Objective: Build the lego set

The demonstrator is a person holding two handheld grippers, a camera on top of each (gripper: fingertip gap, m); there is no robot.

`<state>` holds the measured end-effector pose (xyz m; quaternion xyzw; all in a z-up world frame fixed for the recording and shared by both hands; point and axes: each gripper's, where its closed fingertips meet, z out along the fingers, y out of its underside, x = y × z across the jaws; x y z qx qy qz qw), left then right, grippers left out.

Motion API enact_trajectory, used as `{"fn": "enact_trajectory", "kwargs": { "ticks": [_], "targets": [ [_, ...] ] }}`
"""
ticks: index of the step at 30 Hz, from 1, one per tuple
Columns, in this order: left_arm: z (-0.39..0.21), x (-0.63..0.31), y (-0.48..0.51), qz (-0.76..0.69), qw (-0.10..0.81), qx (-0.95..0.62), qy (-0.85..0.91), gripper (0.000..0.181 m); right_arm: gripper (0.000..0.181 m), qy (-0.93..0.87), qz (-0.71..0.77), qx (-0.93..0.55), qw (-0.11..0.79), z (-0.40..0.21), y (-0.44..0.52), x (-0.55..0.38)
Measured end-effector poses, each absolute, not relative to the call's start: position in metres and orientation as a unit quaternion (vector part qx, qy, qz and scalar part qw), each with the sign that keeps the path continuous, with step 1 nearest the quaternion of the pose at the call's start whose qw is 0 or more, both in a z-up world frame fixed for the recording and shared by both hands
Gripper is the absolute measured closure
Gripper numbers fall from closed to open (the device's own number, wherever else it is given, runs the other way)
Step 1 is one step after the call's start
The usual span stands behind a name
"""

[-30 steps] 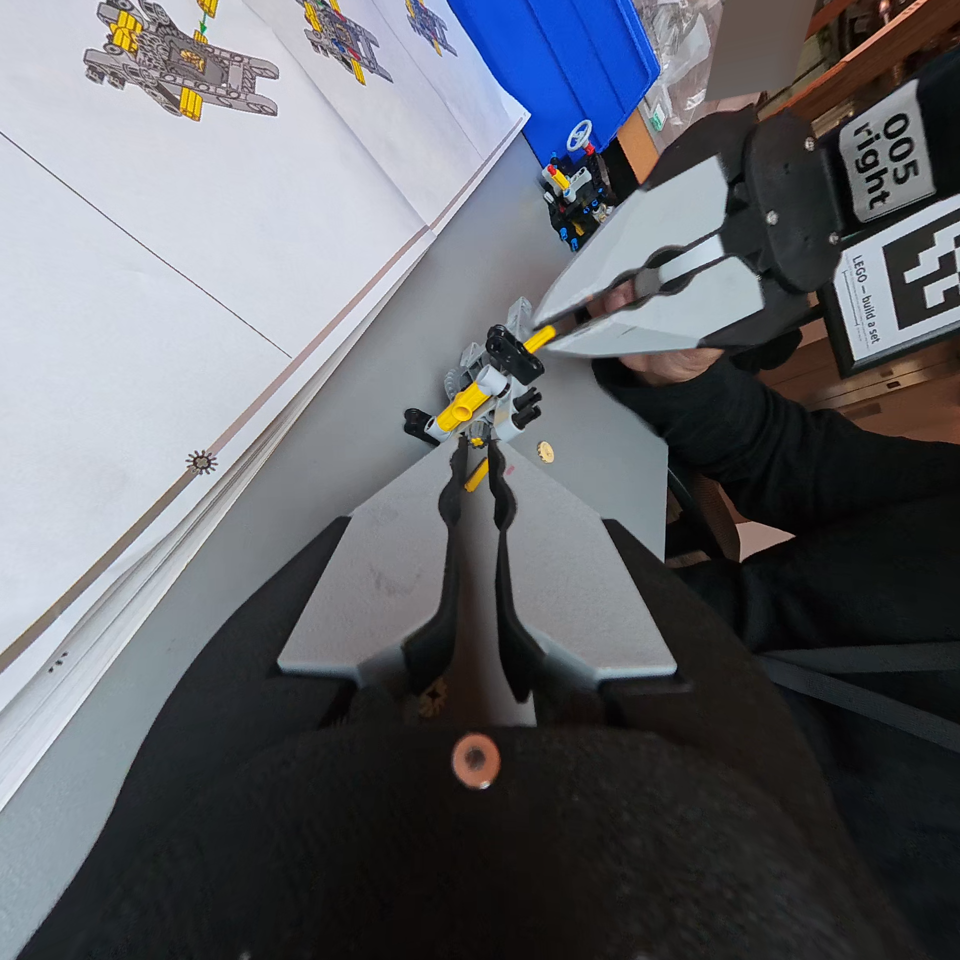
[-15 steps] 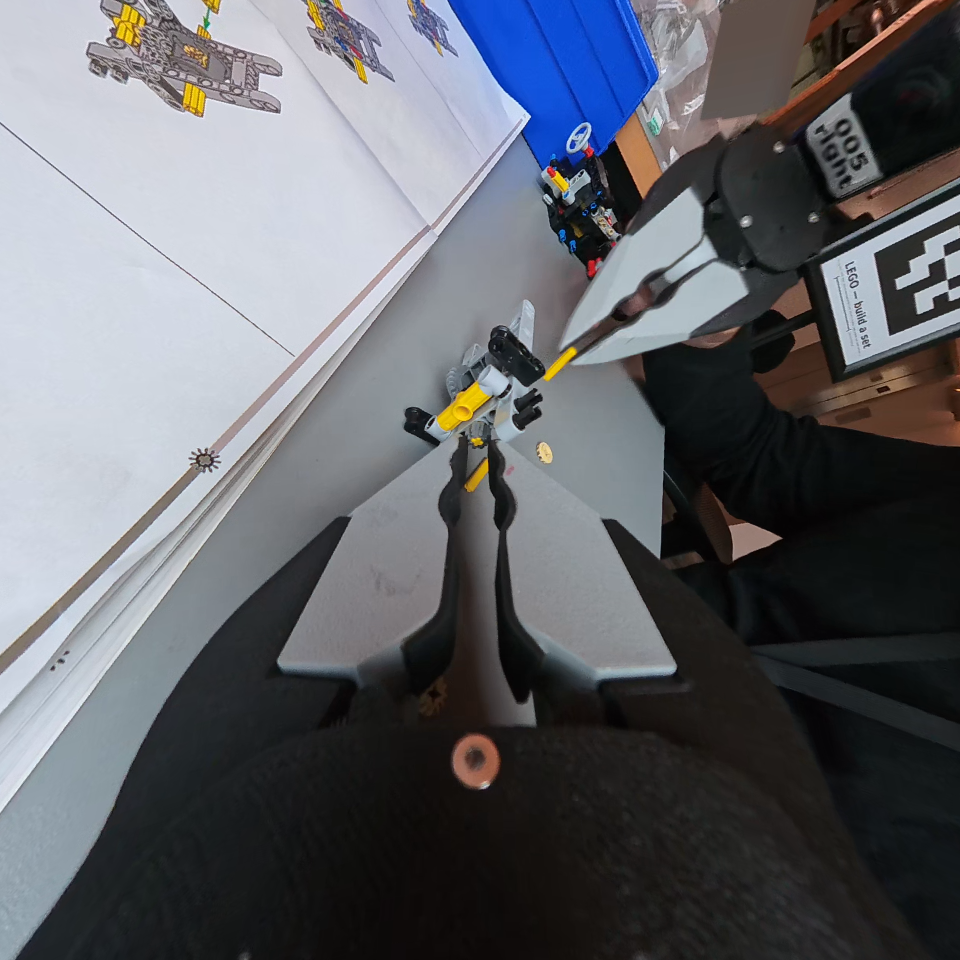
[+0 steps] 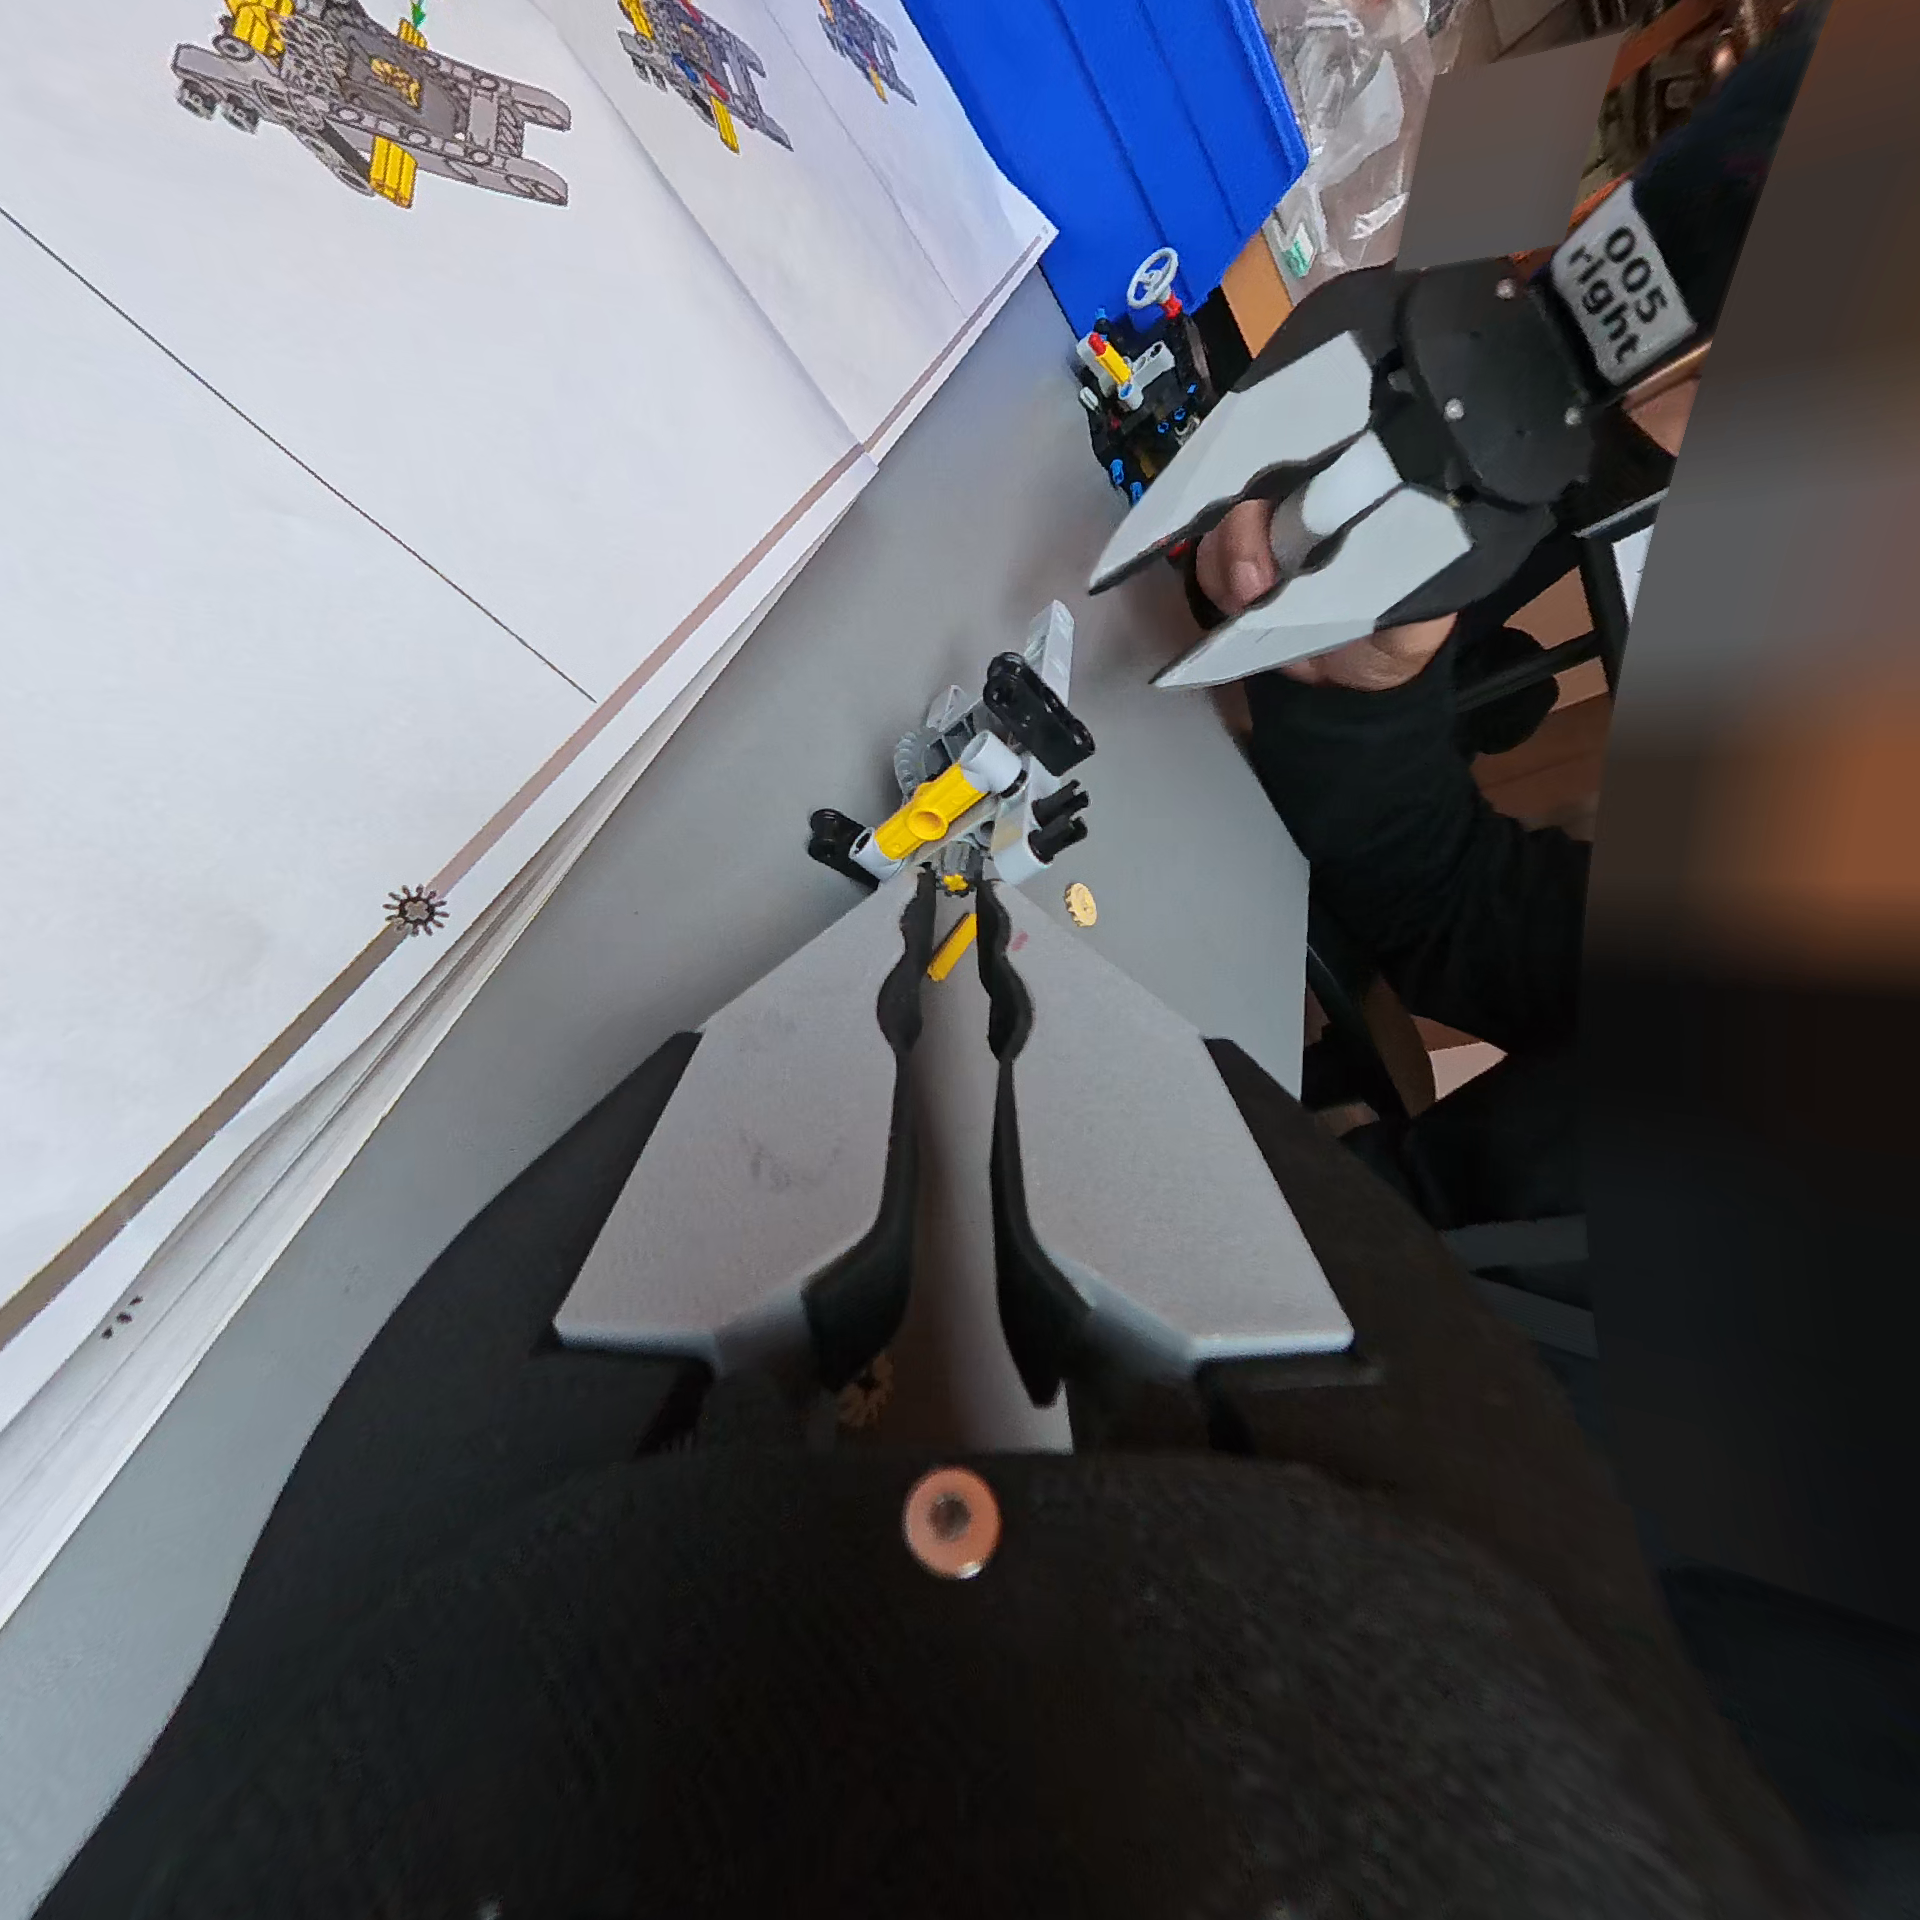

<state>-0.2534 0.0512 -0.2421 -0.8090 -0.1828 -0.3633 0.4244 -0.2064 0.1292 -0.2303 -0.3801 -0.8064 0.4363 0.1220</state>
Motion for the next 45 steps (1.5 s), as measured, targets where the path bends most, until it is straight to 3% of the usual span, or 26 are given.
{"fn": "enact_trajectory", "kwargs": {
  "ticks": [5,11,16,23,27,29,37,42,45],
  "targets": [
    [-0.242,-0.253,0.051,-0.367,0.423,-0.808,-0.184,0.176,0.154,-0.777,0.489,-0.392,0.056,-0.219,0.124,-0.198],
    [-0.242,-0.253,0.051,-0.369,0.422,-0.807,-0.184,0.176,0.168,-0.823,0.45,-0.344,0.046,-0.235,0.115,-0.179],
    [-0.242,-0.253,0.051,-0.369,0.422,-0.807,-0.184,0.176,0.166,-0.855,0.425,-0.294,0.04,-0.252,0.083,-0.167],
    [-0.242,-0.253,0.051,-0.367,0.423,-0.808,-0.184,0.176,0.157,-0.882,0.372,-0.257,0.133,-0.267,0.07,-0.179],
    [-0.242,-0.254,0.051,-0.366,0.424,-0.808,-0.184,0.176,0.16,-0.844,0.408,-0.277,0.21,-0.238,0.082,-0.207],
    [-0.242,-0.254,0.052,-0.365,0.424,-0.808,-0.184,0.176,0.143,-0.834,0.404,-0.294,0.234,-0.231,0.092,-0.225],
    [-0.243,-0.255,0.052,-0.363,0.422,-0.809,-0.186,0.177,0.135,-0.841,0.35,-0.3,0.284,-0.231,0.106,-0.261],
    [-0.243,-0.254,0.051,-0.363,0.422,-0.809,-0.187,0.177,0.155,-0.832,0.357,-0.295,0.305,-0.227,0.119,-0.249],
    [-0.243,-0.254,0.051,-0.366,0.421,-0.809,-0.186,0.177,0.132,-0.845,0.343,-0.284,0.295,-0.231,0.117,-0.255]
  ]
}}
